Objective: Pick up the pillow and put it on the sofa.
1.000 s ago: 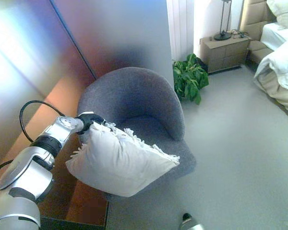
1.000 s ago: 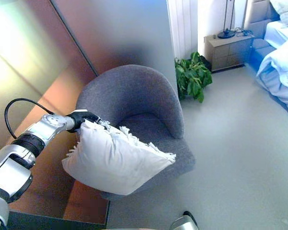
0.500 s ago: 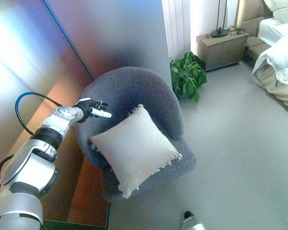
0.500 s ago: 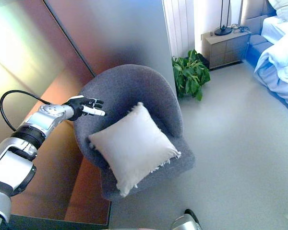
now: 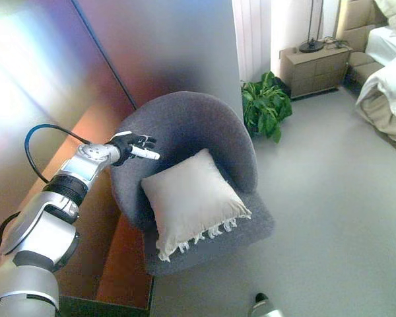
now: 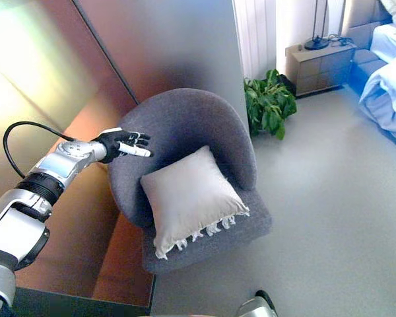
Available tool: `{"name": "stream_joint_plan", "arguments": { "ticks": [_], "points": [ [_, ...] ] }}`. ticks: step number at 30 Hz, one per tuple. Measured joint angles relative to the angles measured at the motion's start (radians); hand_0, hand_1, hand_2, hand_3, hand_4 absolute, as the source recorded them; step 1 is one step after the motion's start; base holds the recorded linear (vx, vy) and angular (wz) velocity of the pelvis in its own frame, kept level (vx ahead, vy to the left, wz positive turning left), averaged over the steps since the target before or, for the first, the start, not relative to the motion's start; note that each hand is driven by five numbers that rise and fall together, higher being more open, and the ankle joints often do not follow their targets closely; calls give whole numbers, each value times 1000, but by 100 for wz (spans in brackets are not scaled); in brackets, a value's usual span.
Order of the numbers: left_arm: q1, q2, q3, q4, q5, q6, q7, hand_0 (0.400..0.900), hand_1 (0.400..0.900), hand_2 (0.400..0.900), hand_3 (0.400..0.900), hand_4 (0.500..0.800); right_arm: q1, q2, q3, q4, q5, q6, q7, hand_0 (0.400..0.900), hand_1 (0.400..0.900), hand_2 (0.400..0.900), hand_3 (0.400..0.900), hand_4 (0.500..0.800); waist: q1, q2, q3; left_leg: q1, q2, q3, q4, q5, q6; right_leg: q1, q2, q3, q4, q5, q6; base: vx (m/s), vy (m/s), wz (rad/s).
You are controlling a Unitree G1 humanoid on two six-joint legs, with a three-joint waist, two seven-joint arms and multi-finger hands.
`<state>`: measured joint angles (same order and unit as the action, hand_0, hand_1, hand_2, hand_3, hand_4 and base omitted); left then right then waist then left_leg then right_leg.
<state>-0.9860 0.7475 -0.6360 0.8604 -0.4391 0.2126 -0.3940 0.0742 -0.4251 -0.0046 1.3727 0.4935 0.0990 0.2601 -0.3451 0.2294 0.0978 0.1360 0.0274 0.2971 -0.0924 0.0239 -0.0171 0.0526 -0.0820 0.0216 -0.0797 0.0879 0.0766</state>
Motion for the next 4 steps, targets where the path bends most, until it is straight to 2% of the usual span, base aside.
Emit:
{"name": "stream_joint_plan", "arguments": {
  "ticks": [4],
  "points": [
    [12, 0, 0, -79, -11, -15, -40, 900, 900, 900, 900, 800, -14, 0, 11, -1, -3, -1, -12, 900, 900, 900, 900, 800, 32, -7, 4, 6, 1, -13, 0, 0, -3, 14, 0, -12, -4, 0, -1, -67, 5, 14]
  ]
}}
